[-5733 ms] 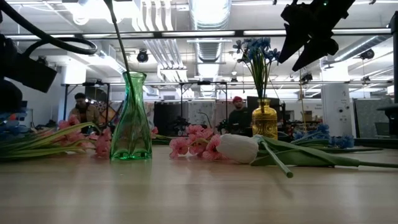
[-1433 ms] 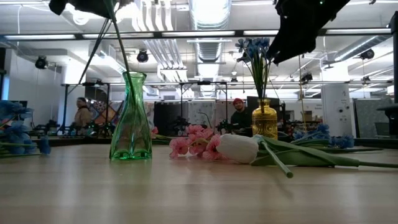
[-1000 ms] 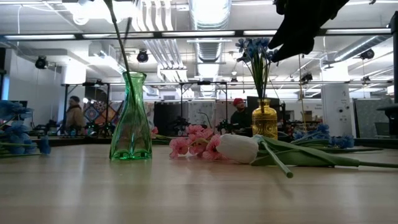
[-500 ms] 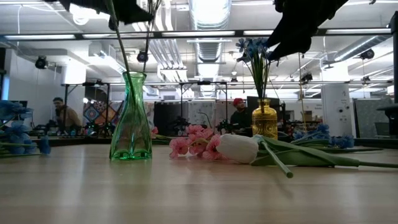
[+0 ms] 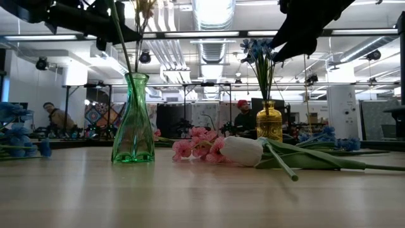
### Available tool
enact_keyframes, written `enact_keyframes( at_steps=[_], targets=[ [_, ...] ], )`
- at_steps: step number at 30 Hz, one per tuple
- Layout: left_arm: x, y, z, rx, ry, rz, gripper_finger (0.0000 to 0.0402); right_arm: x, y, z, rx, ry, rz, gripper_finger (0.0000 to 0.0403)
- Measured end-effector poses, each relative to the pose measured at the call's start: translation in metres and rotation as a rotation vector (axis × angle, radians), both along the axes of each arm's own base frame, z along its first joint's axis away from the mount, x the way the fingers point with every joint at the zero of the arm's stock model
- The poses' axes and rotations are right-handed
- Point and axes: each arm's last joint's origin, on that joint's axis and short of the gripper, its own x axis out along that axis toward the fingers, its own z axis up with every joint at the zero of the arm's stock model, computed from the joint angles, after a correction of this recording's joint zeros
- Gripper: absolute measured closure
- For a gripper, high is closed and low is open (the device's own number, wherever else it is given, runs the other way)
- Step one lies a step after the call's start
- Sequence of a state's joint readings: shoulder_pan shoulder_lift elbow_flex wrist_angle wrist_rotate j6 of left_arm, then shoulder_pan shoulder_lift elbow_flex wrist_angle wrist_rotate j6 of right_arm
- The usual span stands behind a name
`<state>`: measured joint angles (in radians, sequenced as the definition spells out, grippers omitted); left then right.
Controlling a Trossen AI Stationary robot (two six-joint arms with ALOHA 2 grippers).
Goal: Sort flowers into vase by color
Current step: Put the bottom left pink flowers into the pink vase
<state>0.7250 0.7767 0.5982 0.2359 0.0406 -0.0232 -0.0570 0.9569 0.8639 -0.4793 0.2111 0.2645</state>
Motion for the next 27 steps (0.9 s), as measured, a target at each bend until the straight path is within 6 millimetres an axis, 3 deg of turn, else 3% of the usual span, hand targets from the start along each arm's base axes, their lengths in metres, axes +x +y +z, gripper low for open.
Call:
enact_keyframes(
  at_steps=[9,27],
  targets=[
    [-0.001,-0.001,-0.014,-0.032,-0.021,-0.016,0.0401,0.0,0.0,0.0,-0.012,0.002,0.009,0.0076],
    [0.009,0.008,-0.023,-0.058,0.009,0.001,0.0401,0.0,0.0,0.0,-0.04,0.011,0.031,0.0076]
  ],
)
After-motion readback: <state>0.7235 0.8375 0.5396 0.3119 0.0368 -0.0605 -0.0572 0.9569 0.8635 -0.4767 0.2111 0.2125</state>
